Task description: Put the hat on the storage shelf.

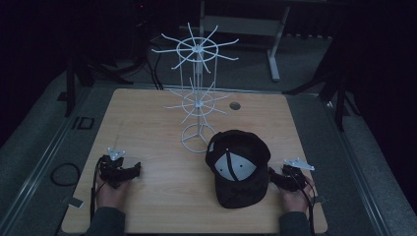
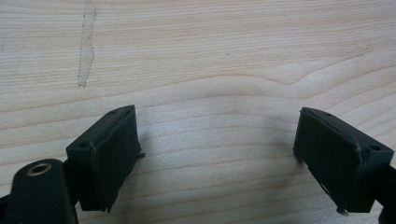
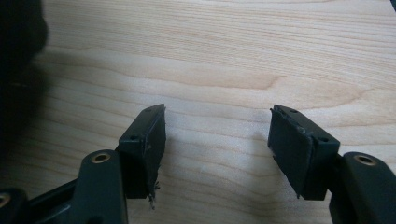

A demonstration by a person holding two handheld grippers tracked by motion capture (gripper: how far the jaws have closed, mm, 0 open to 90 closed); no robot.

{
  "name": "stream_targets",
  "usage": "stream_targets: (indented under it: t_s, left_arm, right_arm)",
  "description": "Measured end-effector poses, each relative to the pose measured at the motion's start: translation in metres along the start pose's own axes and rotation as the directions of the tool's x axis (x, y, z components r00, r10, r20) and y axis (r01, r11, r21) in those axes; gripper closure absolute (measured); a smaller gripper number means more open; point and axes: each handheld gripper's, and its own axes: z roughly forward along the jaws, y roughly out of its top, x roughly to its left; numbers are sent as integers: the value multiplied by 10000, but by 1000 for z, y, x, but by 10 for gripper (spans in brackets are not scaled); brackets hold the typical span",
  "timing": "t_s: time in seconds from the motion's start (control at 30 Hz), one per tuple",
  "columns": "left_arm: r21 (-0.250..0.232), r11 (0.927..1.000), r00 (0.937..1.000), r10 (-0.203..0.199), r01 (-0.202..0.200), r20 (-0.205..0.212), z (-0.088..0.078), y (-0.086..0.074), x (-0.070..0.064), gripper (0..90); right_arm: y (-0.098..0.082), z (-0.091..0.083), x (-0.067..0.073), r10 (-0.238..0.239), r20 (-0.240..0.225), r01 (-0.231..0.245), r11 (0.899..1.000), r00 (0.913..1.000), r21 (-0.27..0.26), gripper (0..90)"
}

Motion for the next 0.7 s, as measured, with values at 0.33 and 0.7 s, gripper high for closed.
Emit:
stream_targets:
  t_s: [0.33,0.7]
  left_arm:
    - [-7,10000,10000,-7,7,-1,0,0,0,146]
    - [0,10000,10000,-19,19,-11,0,0,-1,146]
  right_arm:
    - [0,-1,1,15,-15,-15,10000,10000,40,414]
    - [6,-20,8,-497,-501,500,9987,9975,41,689]
